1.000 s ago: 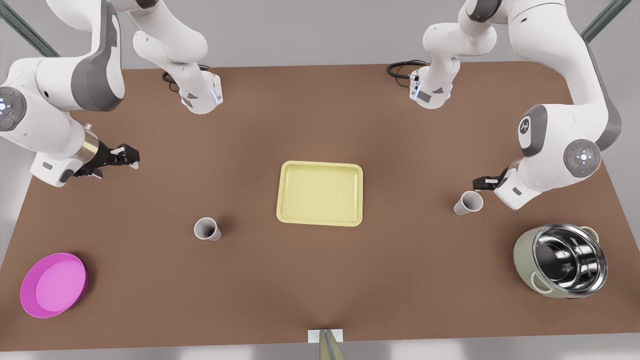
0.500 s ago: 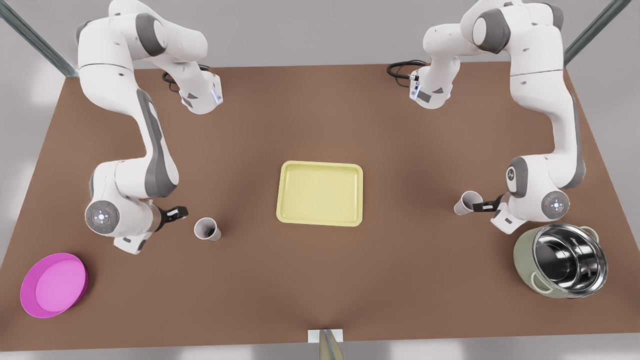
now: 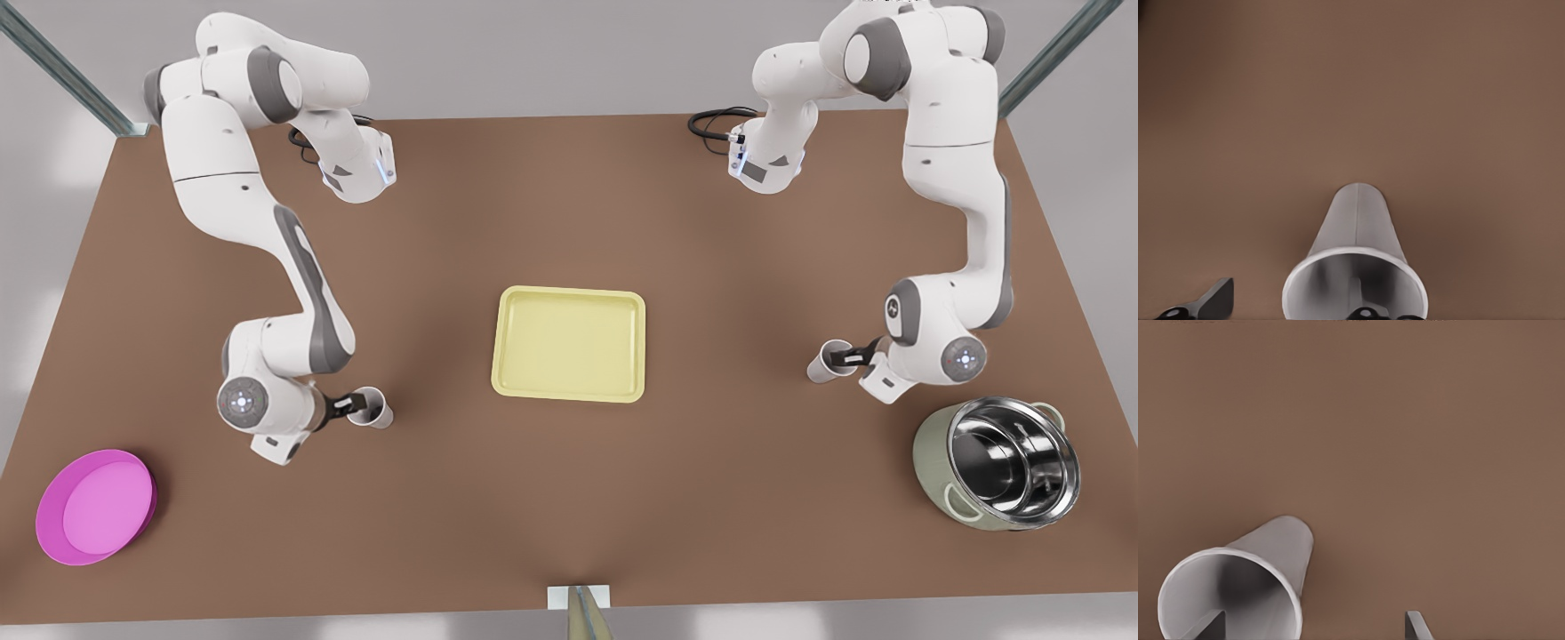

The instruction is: Use both arms to respectively pick up the white IKEA cups from the middle-left and middle-right positions, then place the white IKEA cups onto the middle-middle tray, ensuring that the cups remain upright and do not tip over

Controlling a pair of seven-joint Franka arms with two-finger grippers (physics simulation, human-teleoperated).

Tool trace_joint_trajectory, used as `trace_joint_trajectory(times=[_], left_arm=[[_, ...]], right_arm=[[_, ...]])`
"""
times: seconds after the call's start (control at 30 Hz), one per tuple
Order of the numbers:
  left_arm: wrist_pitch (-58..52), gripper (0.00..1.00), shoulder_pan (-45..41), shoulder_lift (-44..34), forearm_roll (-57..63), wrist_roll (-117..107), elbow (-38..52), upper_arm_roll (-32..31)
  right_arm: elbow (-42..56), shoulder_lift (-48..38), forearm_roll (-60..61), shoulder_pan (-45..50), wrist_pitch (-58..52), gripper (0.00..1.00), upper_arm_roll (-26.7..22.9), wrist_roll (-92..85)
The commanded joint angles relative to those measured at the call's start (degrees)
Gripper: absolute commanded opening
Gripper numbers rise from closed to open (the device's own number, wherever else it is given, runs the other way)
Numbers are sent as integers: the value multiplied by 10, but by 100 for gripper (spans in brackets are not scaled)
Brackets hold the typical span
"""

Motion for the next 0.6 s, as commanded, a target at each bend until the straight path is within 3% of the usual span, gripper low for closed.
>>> trace_joint_trajectory(times=[0.0,0.03,0.1,0.17,0.2,0.3,0.37,0.4,0.5,0.57], left_arm=[[12,74,1,6,-10,-4,1,0],[12,63,1,6,-13,-4,0,0],[11,54,1,6,-23,-4,1,0],[10,31,1,6,-40,-5,2,0],[10,25,1,6,-40,-5,2,0],[8,22,2,6,-40,-6,4,0],[5,21,1,-1,-40,-5,8,-1],[5,21,-2,-13,-39,-8,13,-2],[-41,21,-19,-7,-36,-100,93,-33],[-55,21,-84,3,-36,-247,147,-47]], right_arm=[[-1,4,1,0,35,100,0,27],[-2,12,1,0,35,100,0,27],[-1,15,0,0,36,100,0,27],[-1,22,3,1,36,100,0,27],[-1,23,3,0,36,100,0,27],[1,33,3,1,36,98,0,27],[2,35,1,1,36,62,0,26],[5,35,-1,3,36,52,0,22],[10,36,-4,9,36,30,0,17],[12,38,-4,10,35,21,0,16]])
